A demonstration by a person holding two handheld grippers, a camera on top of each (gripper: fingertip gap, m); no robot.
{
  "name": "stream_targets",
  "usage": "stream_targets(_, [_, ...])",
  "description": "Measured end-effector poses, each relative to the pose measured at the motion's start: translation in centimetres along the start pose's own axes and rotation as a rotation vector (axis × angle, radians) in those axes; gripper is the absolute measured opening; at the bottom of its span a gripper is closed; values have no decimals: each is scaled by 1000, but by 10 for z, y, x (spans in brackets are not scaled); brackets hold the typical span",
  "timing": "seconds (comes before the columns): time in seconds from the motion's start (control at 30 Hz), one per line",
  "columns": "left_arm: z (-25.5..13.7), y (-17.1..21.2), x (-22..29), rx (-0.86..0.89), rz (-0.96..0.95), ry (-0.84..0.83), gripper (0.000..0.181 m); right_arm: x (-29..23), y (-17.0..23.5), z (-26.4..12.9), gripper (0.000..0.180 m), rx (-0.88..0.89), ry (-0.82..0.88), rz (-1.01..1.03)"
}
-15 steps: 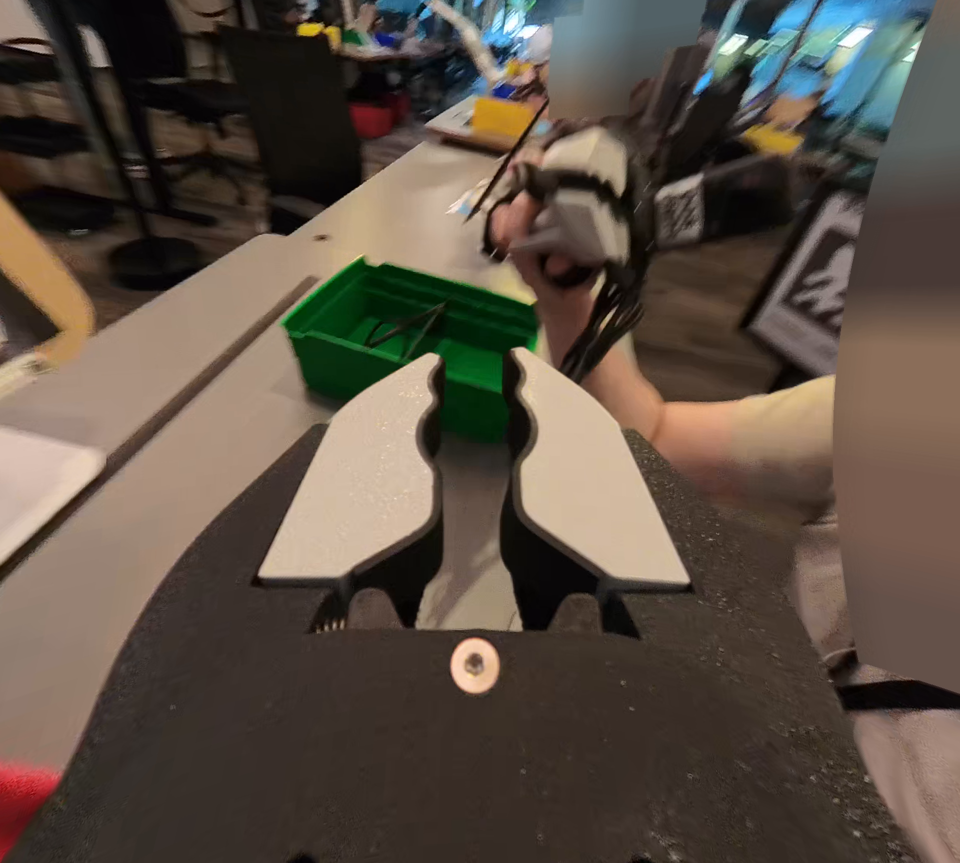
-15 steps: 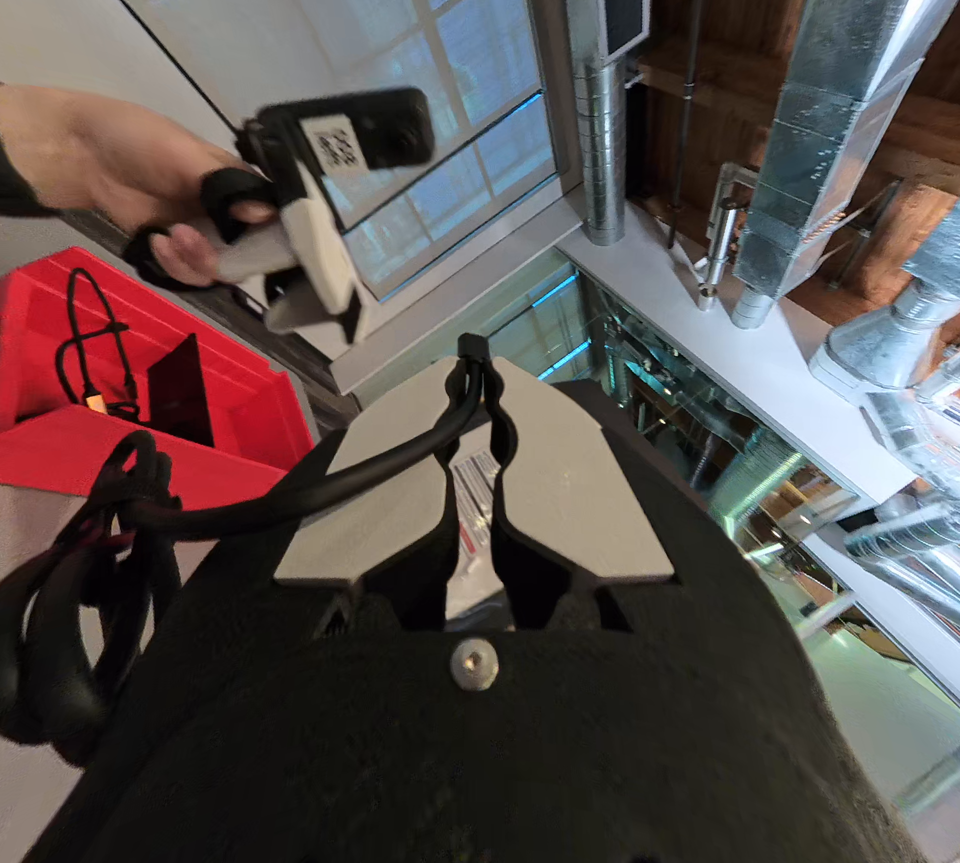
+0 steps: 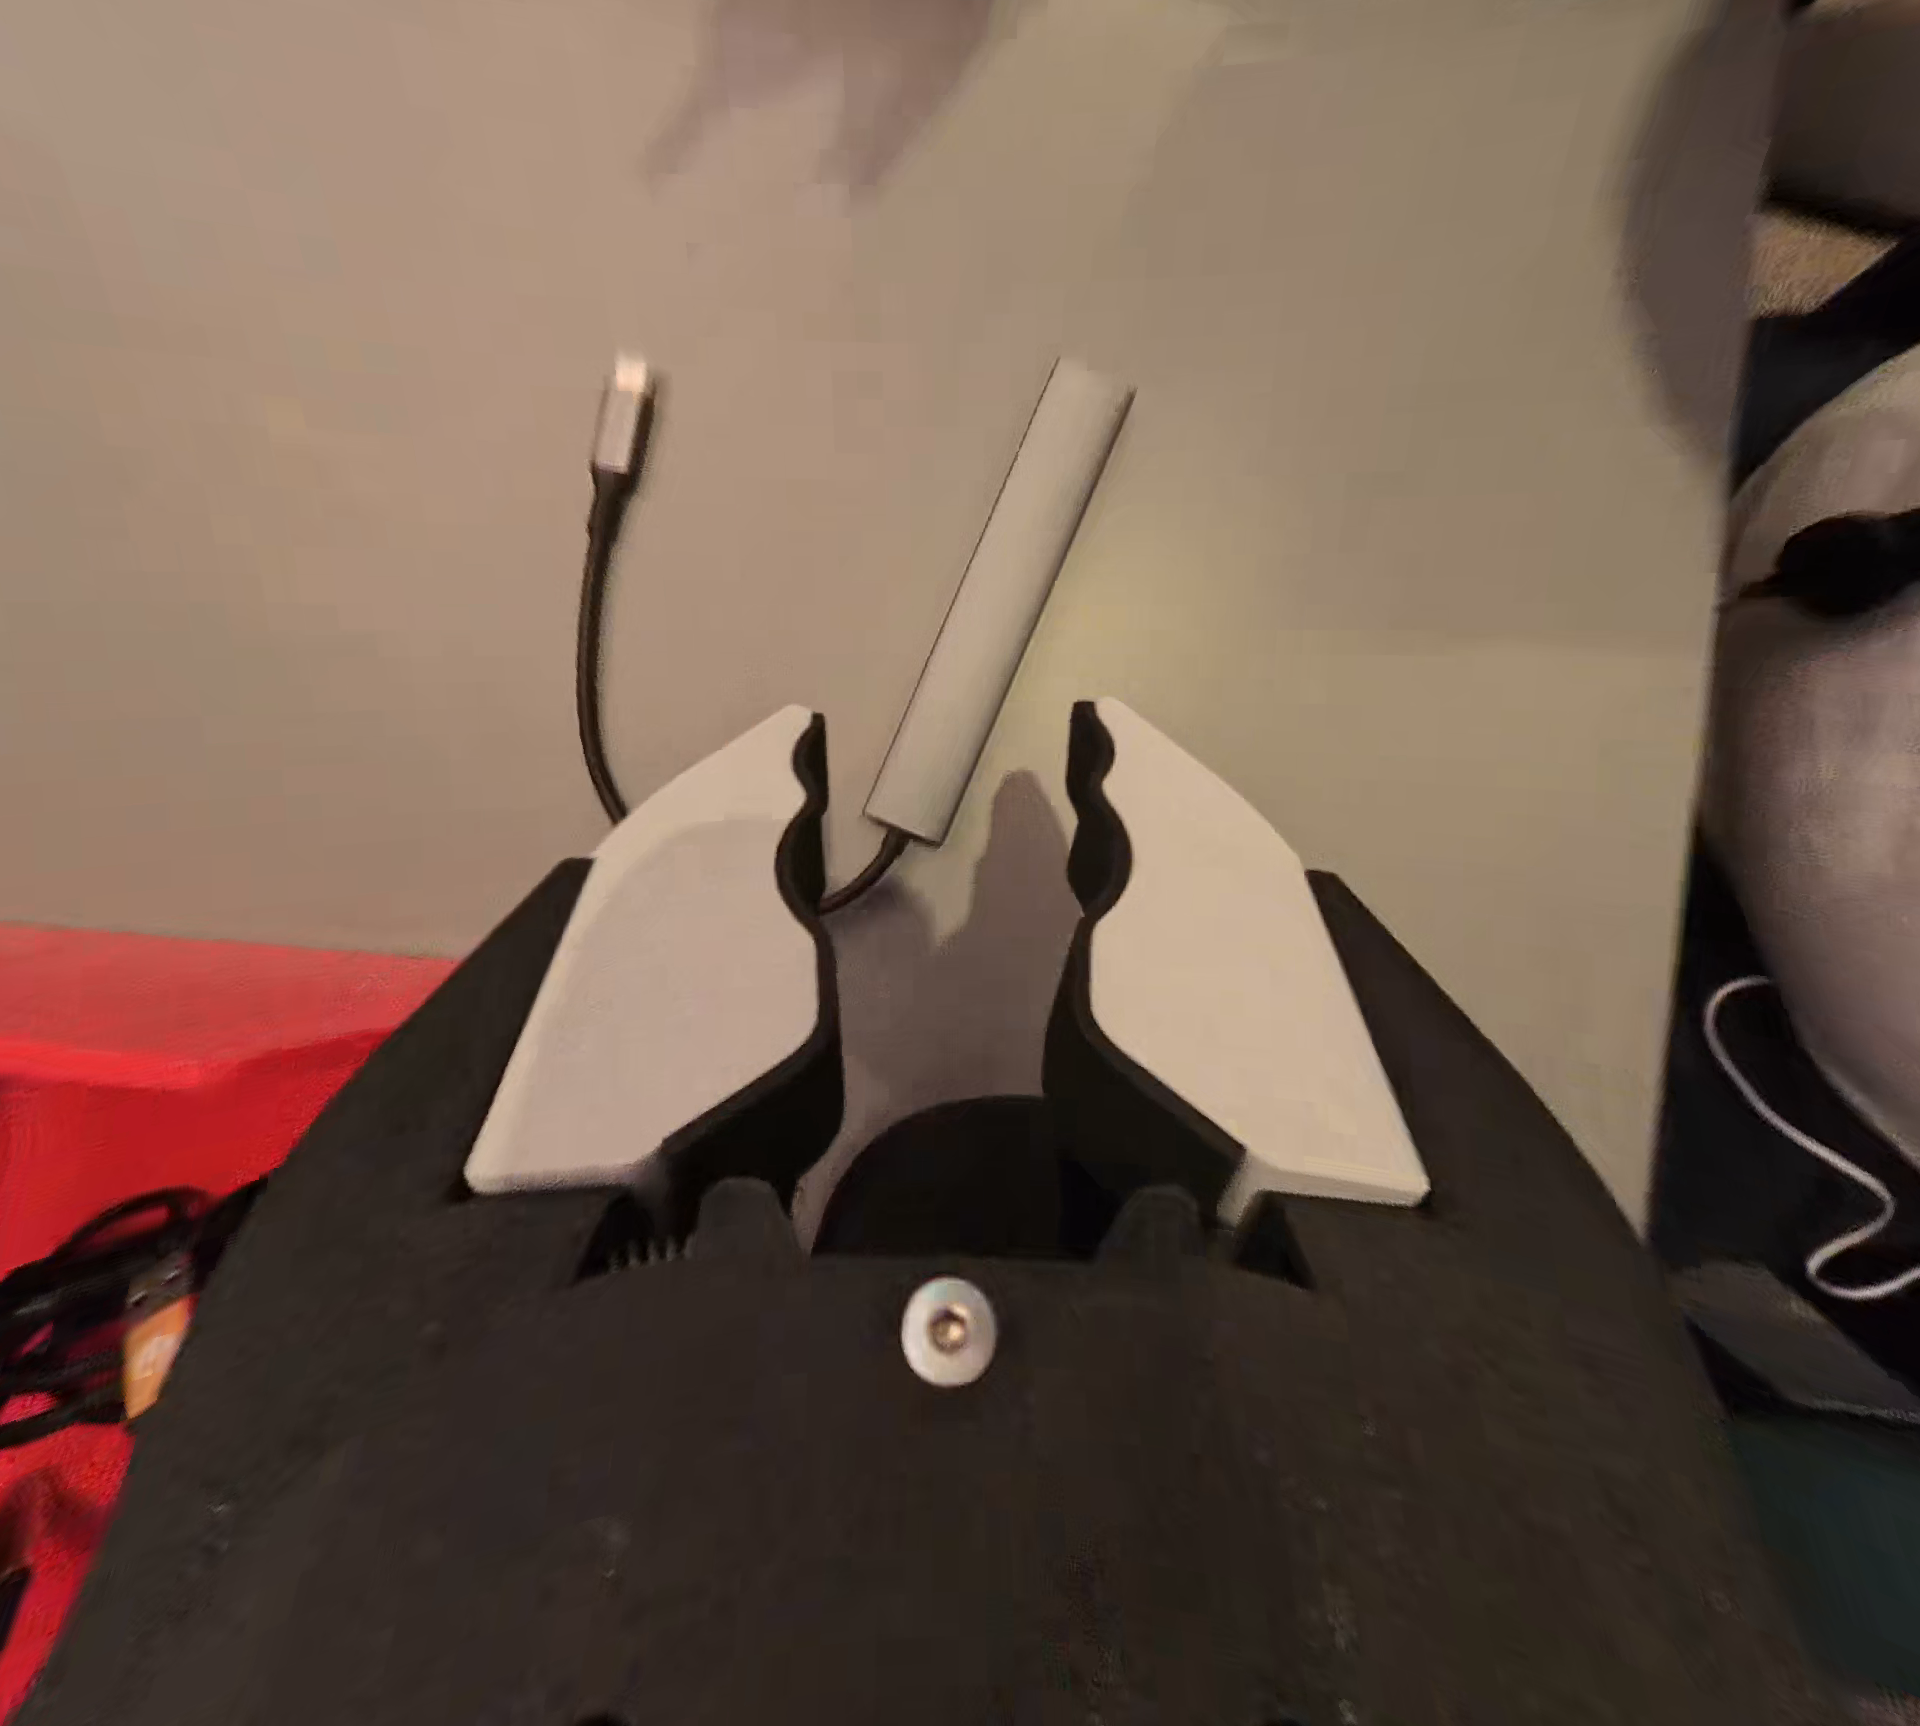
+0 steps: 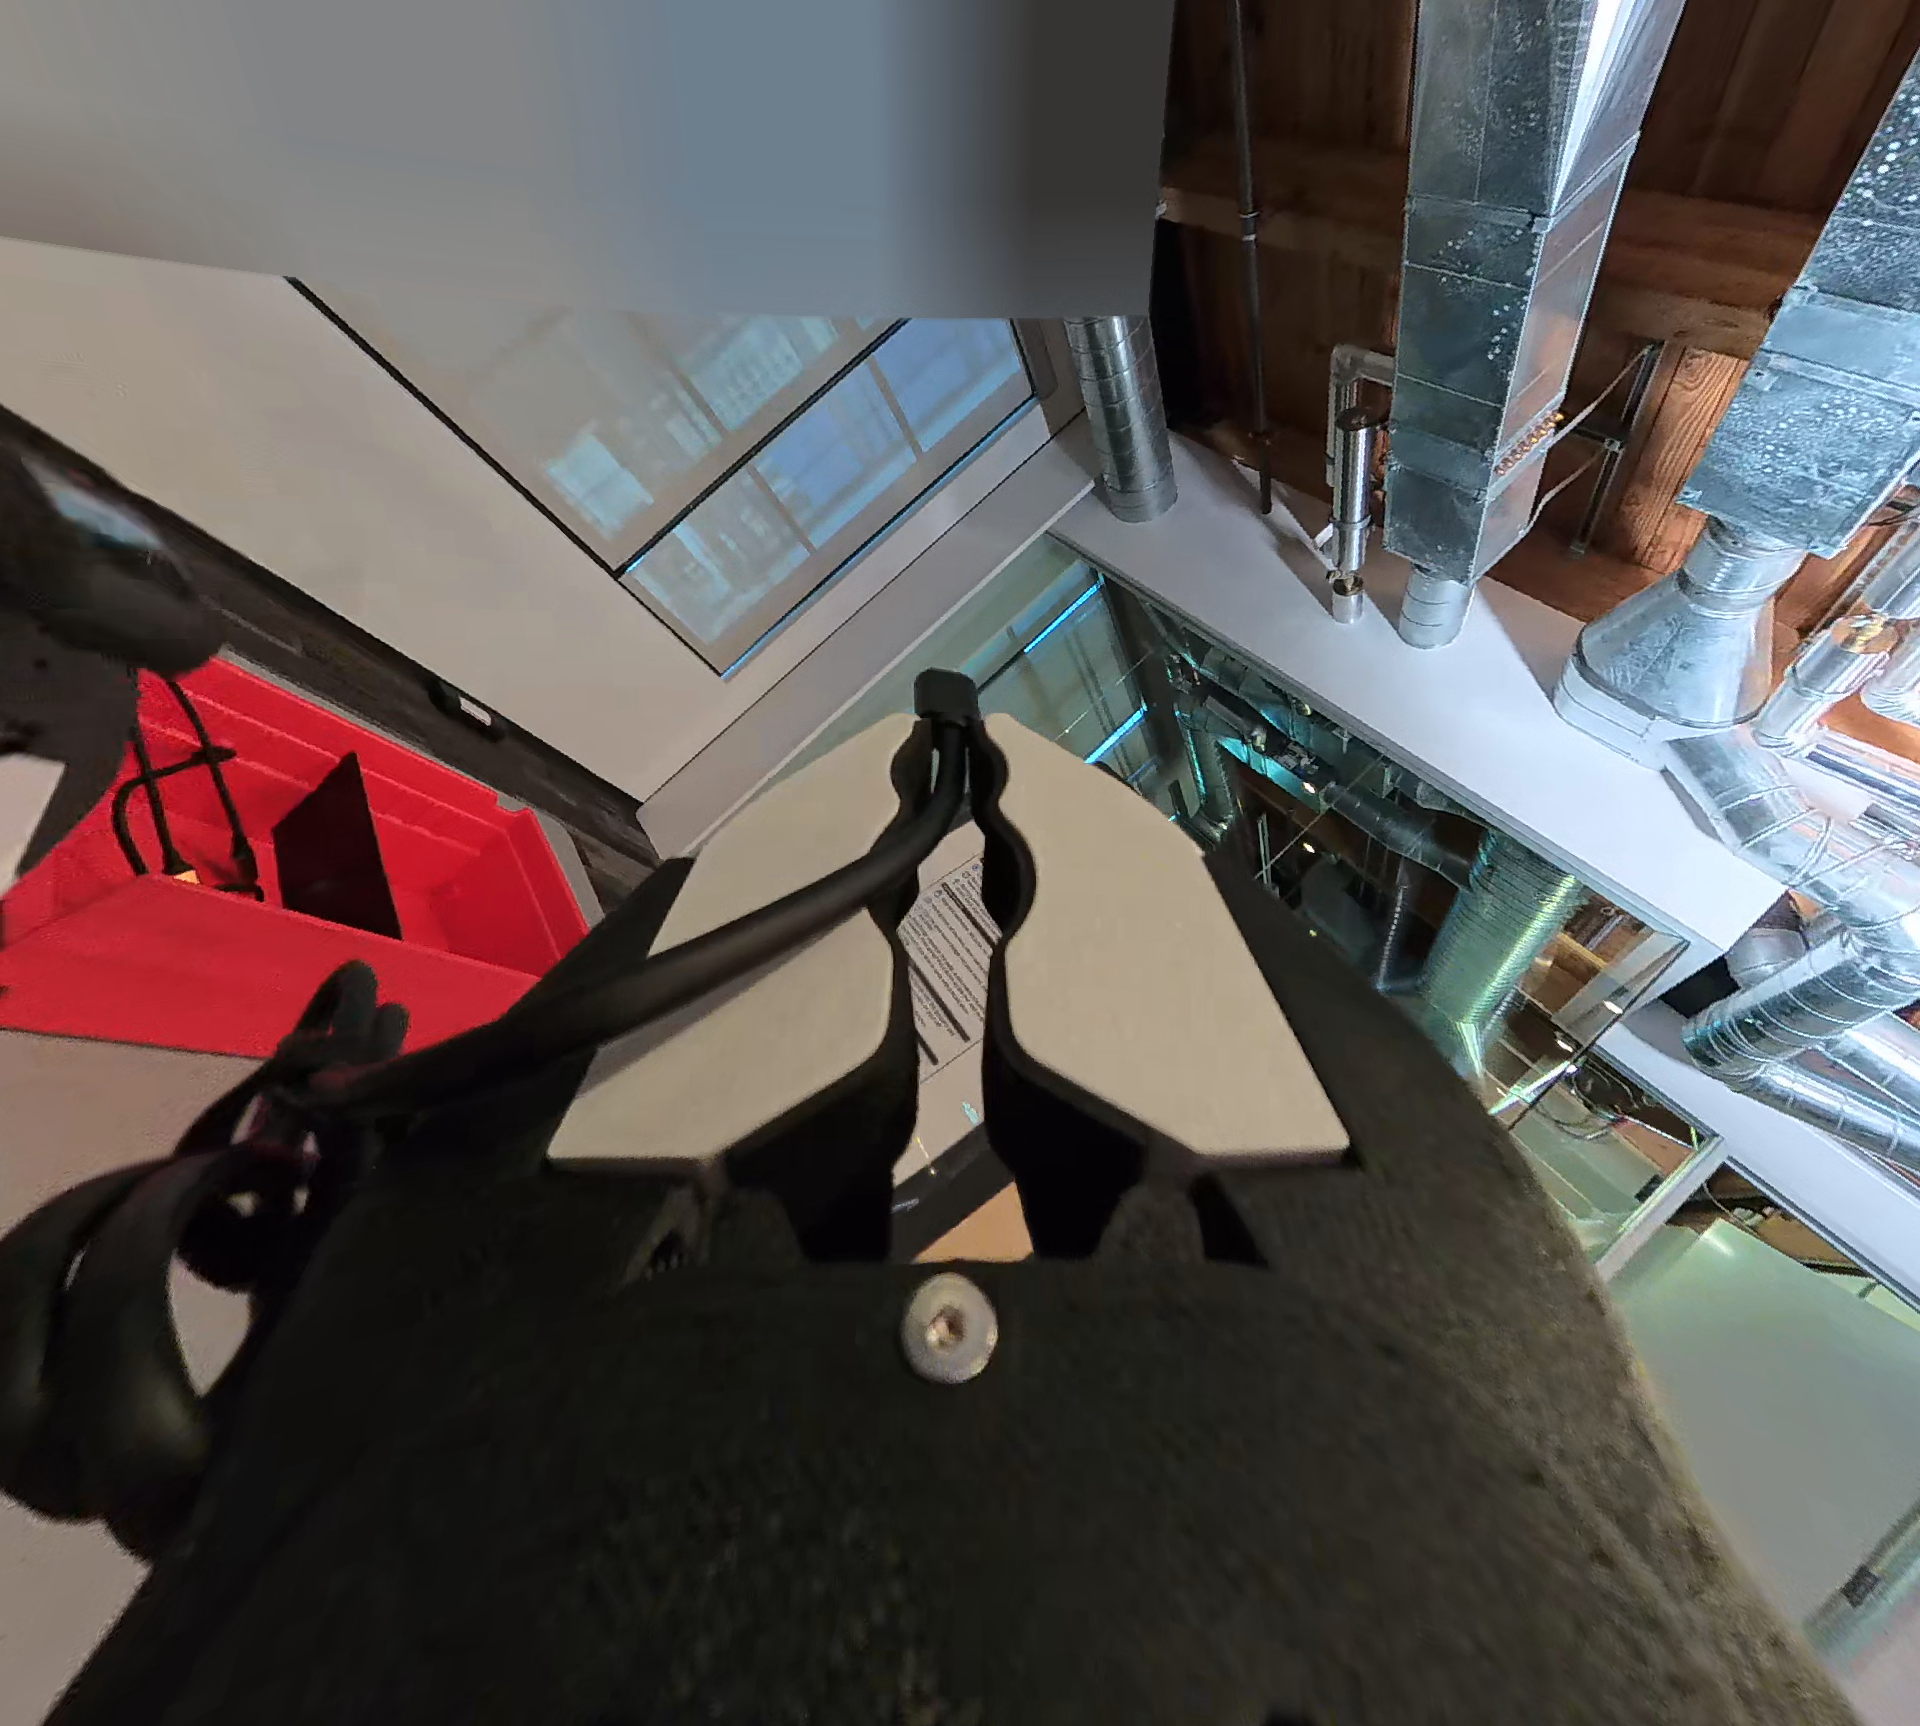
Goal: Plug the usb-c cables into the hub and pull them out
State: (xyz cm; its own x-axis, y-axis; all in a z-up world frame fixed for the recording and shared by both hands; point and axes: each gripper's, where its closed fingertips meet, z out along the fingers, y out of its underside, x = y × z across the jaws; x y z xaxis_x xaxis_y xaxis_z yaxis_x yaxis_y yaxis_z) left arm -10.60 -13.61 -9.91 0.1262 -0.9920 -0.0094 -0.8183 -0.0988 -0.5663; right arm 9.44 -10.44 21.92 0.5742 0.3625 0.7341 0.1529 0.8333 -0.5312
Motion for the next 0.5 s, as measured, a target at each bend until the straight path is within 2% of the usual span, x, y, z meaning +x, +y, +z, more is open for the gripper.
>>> stream_targets(0.13, [19, 21, -3, -72, 39, 33, 42, -6, -2, 2, 7, -4, -17, -9])
stream_targets(0.27, [36, 49, -9, -258, 121, -1, 39, -7, -4, 2, 7, 3, -31, -2])
stream_targets(0.33, [38, 43, -11, -239, 118, -13, 38, -6, -3, 2, 7, 3, -28, -3])
stream_targets(0.37, [40, 44, -11, -252, 114, -8, 27, -6, -2, 2, 7, 1, -28, -2])
stream_targets(0.4, [41, 44, -9, -256, 108, 7, 24, -6, -2, 1, 7, -2, -29, 0])
stream_targets(0.5, [48, 34, -13, -227, -11, -17, 23, -5, 0, 1, 7, -11, -28, 1])
